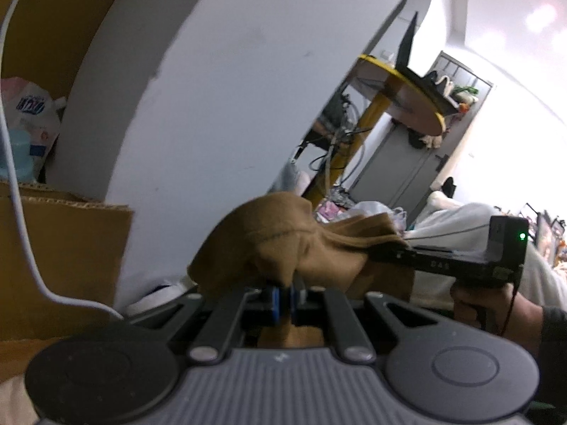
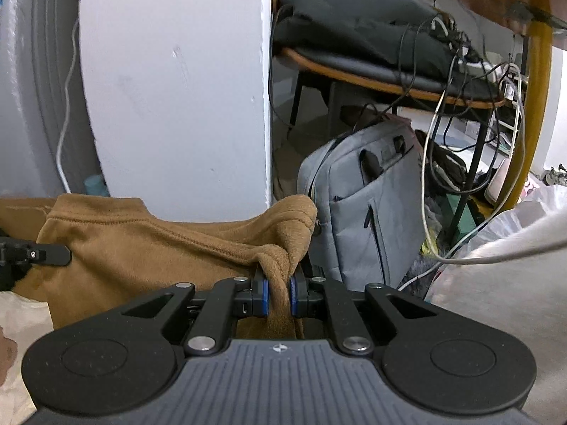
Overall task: Fold clothes
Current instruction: 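Carry the folded shirt with both grippers toward the blanket pile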
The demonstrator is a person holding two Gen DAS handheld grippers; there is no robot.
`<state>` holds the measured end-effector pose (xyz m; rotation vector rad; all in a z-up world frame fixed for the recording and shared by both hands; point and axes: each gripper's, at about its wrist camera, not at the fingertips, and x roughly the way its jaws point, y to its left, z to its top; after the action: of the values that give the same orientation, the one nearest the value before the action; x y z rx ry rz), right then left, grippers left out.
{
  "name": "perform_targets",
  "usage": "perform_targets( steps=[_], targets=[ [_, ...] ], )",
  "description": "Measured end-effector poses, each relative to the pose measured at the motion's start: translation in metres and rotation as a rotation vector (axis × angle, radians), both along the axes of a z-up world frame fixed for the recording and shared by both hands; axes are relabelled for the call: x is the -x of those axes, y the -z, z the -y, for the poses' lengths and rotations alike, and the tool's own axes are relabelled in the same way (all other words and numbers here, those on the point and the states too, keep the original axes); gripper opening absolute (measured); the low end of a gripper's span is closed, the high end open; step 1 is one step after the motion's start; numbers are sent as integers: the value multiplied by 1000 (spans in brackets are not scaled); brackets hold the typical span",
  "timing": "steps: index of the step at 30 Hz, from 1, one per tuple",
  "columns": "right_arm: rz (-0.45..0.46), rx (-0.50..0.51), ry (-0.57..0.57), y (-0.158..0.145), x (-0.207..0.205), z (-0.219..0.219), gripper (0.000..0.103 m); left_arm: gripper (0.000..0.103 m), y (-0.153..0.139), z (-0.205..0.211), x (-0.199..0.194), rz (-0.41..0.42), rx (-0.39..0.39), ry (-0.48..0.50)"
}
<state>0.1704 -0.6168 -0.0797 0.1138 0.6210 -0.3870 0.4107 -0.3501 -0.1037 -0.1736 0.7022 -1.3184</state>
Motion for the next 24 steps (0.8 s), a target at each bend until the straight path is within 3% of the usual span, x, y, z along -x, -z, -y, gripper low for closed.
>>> perform_targets(
  steps=[16, 19, 24],
  targets=[
    [-130, -42, 2, 71, -70, 35, 14, 7, 61, 10, -45, -81, -93, -81],
    [-148, -60, 30, 83, -75, 42, 23, 16, 66, 10, -48, -97, -109, -98],
    [-161, -38, 58, 81, -71, 44, 36, 18, 72, -7, -56, -118, -126, -173]
  ],
)
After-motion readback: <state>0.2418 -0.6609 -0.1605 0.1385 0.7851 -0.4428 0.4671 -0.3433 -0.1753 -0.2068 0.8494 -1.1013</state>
